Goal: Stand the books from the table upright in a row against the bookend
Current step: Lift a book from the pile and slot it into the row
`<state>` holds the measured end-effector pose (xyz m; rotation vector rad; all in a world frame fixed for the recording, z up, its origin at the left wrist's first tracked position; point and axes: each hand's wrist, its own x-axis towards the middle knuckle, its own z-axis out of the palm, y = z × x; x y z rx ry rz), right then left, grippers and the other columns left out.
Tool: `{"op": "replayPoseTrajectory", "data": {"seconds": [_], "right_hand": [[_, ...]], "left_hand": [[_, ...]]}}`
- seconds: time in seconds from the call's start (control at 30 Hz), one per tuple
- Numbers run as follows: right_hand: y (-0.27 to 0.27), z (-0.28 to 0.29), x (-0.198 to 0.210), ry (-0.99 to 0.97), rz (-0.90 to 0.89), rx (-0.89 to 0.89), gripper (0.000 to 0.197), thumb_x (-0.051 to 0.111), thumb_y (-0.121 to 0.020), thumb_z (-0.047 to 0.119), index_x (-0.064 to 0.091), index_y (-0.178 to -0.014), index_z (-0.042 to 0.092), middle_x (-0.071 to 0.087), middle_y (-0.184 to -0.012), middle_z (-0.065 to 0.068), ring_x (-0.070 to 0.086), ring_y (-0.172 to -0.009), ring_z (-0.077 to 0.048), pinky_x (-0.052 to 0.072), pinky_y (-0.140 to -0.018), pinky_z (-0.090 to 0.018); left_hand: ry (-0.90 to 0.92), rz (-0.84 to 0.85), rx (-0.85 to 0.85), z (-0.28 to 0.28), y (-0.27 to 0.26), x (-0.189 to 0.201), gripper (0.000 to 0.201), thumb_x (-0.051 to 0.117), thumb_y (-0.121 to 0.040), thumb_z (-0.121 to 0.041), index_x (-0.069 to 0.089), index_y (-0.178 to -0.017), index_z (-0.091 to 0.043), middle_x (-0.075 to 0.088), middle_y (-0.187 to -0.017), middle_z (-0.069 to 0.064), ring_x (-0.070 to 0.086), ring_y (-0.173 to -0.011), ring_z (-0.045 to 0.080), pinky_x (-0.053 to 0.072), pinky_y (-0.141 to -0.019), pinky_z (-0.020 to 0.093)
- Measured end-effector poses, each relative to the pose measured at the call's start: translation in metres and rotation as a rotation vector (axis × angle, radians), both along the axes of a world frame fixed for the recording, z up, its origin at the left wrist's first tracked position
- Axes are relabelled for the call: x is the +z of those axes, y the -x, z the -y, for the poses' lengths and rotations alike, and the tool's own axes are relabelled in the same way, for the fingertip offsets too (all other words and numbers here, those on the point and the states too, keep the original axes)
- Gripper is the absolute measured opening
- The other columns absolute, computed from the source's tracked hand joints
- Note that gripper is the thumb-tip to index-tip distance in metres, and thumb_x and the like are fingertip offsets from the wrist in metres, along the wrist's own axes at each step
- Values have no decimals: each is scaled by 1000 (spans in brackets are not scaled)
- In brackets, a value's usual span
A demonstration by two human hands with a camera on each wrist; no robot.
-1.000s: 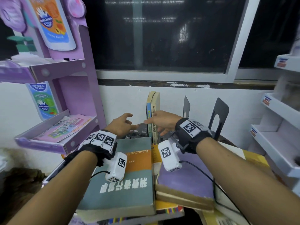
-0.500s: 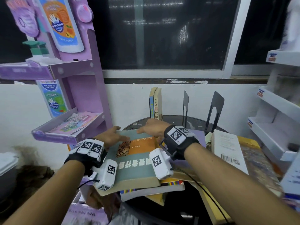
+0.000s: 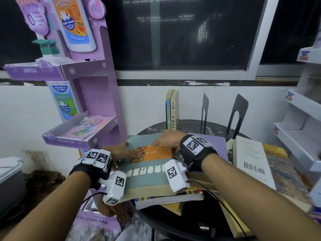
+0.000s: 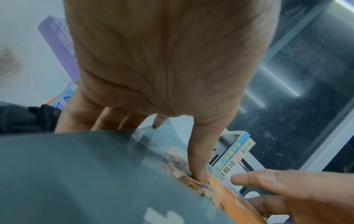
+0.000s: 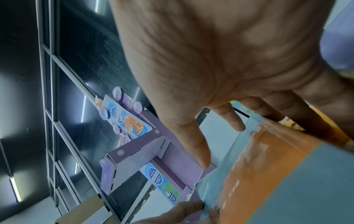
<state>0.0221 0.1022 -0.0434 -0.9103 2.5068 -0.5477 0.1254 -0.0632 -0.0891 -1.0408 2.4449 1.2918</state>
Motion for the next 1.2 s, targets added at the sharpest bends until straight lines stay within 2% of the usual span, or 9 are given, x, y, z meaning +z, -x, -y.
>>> {"op": "replayPoseTrajectory", "data": {"seconds": [0.13,0.3,0.37,0.43,0.63,0.8,0.9,1.0,1.2], "right_hand": [[3,0,-2,-28,13,2,41,70,-85,34,62,-110,3,62,-111,-10,58,-92,-24,51,-80,-35],[4,3,-5,-22,-9,-28,31,77,-79,29,61,-93,7,61,-97,-7,57,-85,-22,47,-65,-28],[5,4,-7,-6,-1,-46,33,79,-78,27,62,-97,5,61,-97,-7,57,-87,-22,43,-59,-26],[6,5,-8,19,22,-74,42,80,-77,25,62,-107,2,63,-105,-9,58,-93,-24,46,-67,-28],[10,7,-10,96,76,-173,69,83,-73,24,49,-128,1,59,-123,-11,56,-110,-27,47,-83,-33],[16,6,-8,186,148,-222,105,84,-71,21,14,-148,8,47,-138,-11,48,-124,-30,45,-99,-41],[20,4,-5,302,164,-231,118,85,-70,17,1,-152,15,41,-143,-9,43,-129,-31,41,-103,-40],[21,4,0,459,144,-236,125,90,-61,17,4,-151,26,43,-140,-9,45,-125,-30,45,-101,-45],[22,-1,15,697,-39,-218,117,93,-54,18,22,-144,34,44,-130,-9,48,-114,-26,44,-93,-31]], "left_hand": [[9,-15,13,0,-1,-2,86,71,-82,-40,17,-147,-24,55,-120,10,58,-100,28,49,-76,34],[-34,-66,34,0,-1,1,79,74,-81,-31,25,-142,-19,56,-106,7,57,-93,24,51,-71,32],[-43,-77,39,1,-1,-2,80,76,-79,-30,25,-140,-18,57,-116,10,59,-101,29,53,-82,40],[-68,-128,63,2,-1,-5,84,78,-77,-25,25,-142,-13,57,-123,12,60,-107,31,51,-91,43],[-44,-191,44,5,1,-2,84,78,-77,-25,25,-140,-8,54,-125,11,57,-111,30,49,-95,43],[-54,-302,55,6,0,10,82,76,-79,-17,22,-141,-11,57,-112,6,59,-93,19,48,-73,30],[-86,-383,84,7,0,17,73,76,-79,-15,29,-135,-14,60,-104,6,62,-90,22,51,-71,35],[-157,-495,130,8,1,23,72,79,-76,-17,33,-132,-23,65,-108,9,66,-97,29,53,-89,48],[-184,-731,195,2,9,38,59,68,-85,-10,35,-133,-15,64,-111,9,65,-93,24,53,-79,39]]}}
